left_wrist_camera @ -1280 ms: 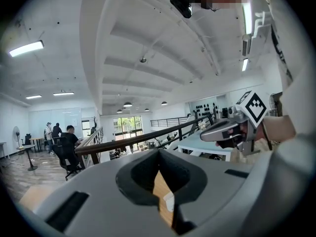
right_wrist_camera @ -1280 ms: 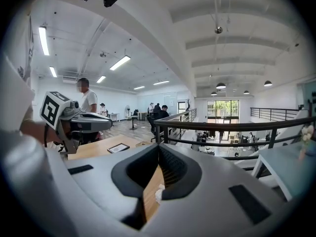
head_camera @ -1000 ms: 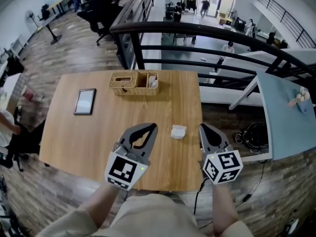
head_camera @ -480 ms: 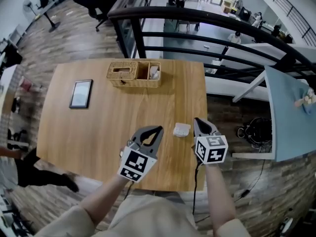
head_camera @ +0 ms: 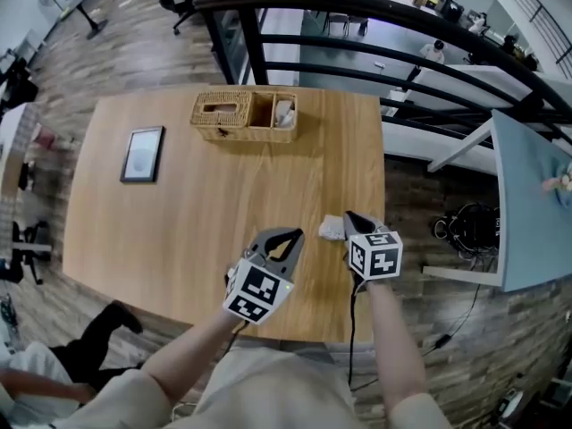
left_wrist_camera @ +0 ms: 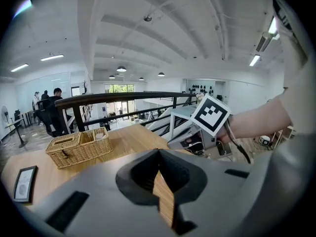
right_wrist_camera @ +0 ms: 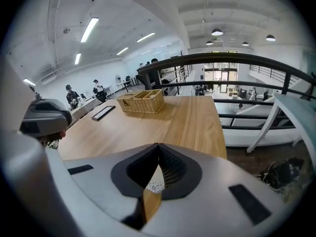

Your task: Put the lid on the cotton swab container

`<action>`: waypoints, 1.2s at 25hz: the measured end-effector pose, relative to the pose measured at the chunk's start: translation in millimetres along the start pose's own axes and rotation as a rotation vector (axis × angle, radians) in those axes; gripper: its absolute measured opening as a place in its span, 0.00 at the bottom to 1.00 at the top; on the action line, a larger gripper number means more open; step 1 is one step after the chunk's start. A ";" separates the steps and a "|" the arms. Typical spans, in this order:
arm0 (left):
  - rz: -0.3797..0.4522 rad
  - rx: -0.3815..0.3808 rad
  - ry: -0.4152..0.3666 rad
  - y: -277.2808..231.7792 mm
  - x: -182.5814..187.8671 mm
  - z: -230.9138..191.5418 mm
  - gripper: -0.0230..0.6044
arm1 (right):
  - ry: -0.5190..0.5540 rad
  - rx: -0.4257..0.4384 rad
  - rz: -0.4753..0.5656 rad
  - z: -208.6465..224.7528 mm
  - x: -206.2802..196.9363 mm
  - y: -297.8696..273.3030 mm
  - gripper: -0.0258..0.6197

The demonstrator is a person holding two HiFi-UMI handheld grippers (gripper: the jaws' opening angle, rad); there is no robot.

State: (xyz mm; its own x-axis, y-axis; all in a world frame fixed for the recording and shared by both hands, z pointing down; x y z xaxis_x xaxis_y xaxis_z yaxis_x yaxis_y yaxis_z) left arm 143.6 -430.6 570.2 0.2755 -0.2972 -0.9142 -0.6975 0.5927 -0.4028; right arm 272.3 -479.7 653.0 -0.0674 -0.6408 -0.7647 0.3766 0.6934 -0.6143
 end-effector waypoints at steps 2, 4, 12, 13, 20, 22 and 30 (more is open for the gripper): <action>-0.011 -0.003 0.002 0.3 -3.4 -1.3 0.07 | 0.006 0.012 -0.026 -3.7 -8.4 -0.2 0.08; -0.019 -0.007 0.003 1.4 -6.0 -2.2 0.07 | 0.012 0.015 -0.038 -6.8 -14.8 2.0 0.08; -0.054 -0.014 0.008 9.0 -19.2 0.1 0.07 | -0.002 0.012 -0.030 -12.0 -34.6 7.5 0.08; -0.057 -0.017 0.009 9.8 -20.7 1.0 0.07 | 0.009 0.008 -0.021 -12.4 -35.1 7.4 0.08; -0.066 -0.027 0.023 16.9 -26.9 9.8 0.07 | 0.004 -0.013 0.075 -13.0 -37.5 8.1 0.08; -0.067 -0.030 0.025 19.7 -27.6 14.2 0.07 | 0.054 -0.032 0.094 -15.0 -38.7 8.3 0.08; -0.052 -0.023 -0.004 39.9 -18.0 25.3 0.07 | 0.122 -0.052 0.066 -17.7 -38.8 9.1 0.08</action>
State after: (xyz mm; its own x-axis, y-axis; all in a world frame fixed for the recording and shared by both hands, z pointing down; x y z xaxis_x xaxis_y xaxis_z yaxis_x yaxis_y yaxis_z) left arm 127.5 -382.7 569.5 0.3147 -0.3237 -0.8923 -0.6971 0.5592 -0.4487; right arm 262.1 -442.7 673.7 -0.1569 -0.5506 -0.8199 0.3356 0.7511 -0.5685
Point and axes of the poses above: the fingertips, and each gripper's own axes: y backward along the fingers, z to its right, x out of its top, the point moved 2 cm from there along y, backward along the fingers, and after that the axes turned 7 degrees about z, right-handed, at the moved point
